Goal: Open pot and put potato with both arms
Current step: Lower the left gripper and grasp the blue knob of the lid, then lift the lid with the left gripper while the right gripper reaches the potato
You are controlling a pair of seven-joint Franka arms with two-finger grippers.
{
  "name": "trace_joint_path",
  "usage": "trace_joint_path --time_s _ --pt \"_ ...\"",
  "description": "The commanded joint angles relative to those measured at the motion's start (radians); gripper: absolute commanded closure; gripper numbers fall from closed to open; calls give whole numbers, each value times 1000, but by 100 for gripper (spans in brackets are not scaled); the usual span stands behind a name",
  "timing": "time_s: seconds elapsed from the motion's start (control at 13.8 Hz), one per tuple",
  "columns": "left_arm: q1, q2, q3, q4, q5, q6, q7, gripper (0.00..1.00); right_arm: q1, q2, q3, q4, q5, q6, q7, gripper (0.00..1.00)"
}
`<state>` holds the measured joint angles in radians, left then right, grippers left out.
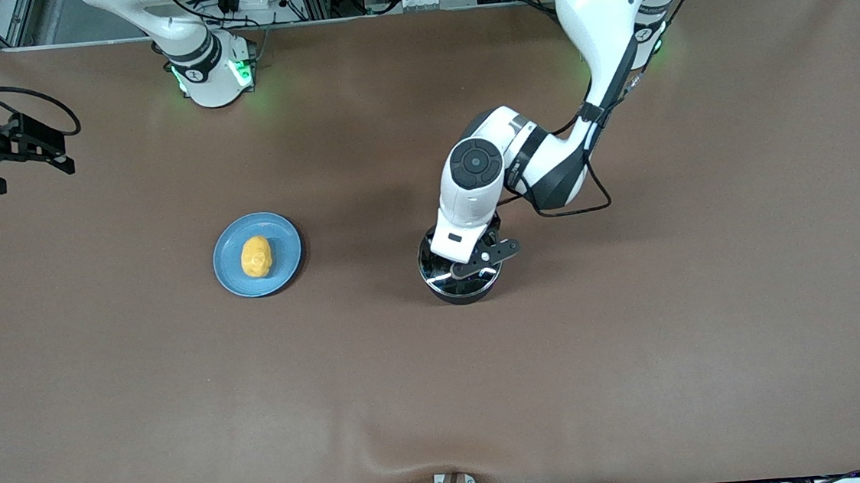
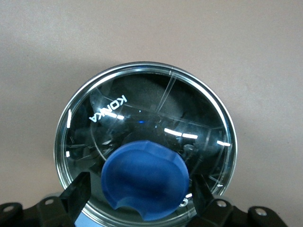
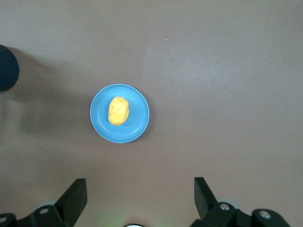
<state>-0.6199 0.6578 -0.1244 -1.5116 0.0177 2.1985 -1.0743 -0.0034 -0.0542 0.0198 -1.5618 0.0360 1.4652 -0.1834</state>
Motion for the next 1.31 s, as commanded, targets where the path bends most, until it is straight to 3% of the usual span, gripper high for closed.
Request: trace_joint_path --time_s 0.0,0.22,0.65,0.94,1.24 --pt "-12 16 11 28 33 0 -18 33 5 7 -6 14 13 -11 15 0" --pt "-11 3 11 28 33 -5 -19 48 6 10 -6 15 13 -11 15 0" --pt "8 -52 14 28 31 -26 -18 50 5 33 -8 23 -2 -3 13 0" --pt "87 -157 8 15 31 -86 0 50 8 125 -9 40 -13 3 10 0" --pt "237 -334 -21 -171 -23 -105 208 51 -9 220 -9 55 -8 89 -10 0"
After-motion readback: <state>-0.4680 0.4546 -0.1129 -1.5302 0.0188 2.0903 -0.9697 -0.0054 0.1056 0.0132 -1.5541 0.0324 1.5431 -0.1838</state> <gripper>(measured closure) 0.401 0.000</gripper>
